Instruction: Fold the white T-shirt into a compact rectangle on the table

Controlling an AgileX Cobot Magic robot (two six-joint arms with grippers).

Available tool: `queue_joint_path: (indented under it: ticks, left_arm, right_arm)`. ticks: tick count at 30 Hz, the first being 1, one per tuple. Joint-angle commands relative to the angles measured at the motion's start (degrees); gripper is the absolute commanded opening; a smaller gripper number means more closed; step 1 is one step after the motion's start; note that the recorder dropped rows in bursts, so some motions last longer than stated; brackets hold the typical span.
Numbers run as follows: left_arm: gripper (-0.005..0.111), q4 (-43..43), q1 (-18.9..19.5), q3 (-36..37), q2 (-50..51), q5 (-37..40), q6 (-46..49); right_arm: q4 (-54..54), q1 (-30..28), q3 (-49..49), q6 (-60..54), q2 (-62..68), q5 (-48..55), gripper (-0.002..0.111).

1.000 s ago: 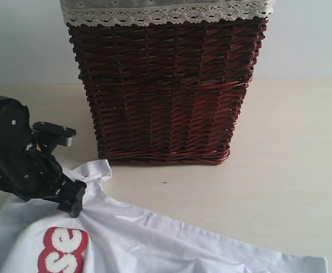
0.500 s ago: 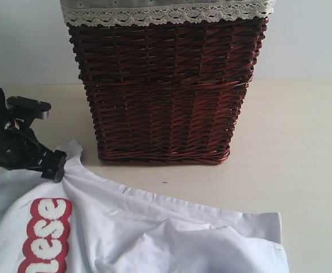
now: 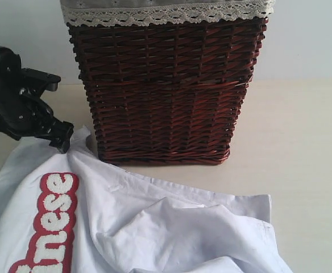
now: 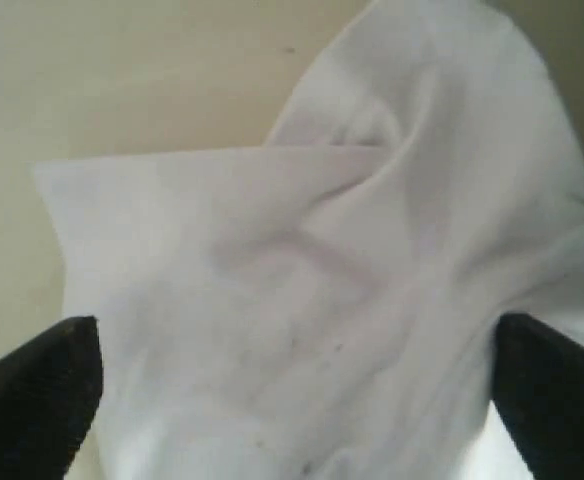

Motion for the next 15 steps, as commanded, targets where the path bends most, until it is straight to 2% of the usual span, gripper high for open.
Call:
queue_joint_path:
  ticks: [1, 8, 11, 15]
  left_arm:
    - [0.104, -1.69, 0.17, -2.43, -3.0, 6.26, -0.92]
    - [0.104, -9.4, 0.17, 2.7, -3.76, 11.22, 2.29]
    - [0.104, -13.7, 0.17, 5.77, -3.76, 9.43, 8.32]
    - [0.104, -15.44, 0.17, 8.99, -3.76, 6.09, 8.98]
  right_arm:
    - [-0.64, -0.24, -0.38, 0.24, -0.07, -0.47, 0.062]
    - [-0.64, -0.24, -0.38, 0.24, -0.07, -0.47, 0.062]
    - [-0.64, -0.24, -0.38, 0.24, -0.07, -0.47, 0.062]
    - [-0.65, -0.24, -0.38, 0.4, -0.07, -0.47, 0.062]
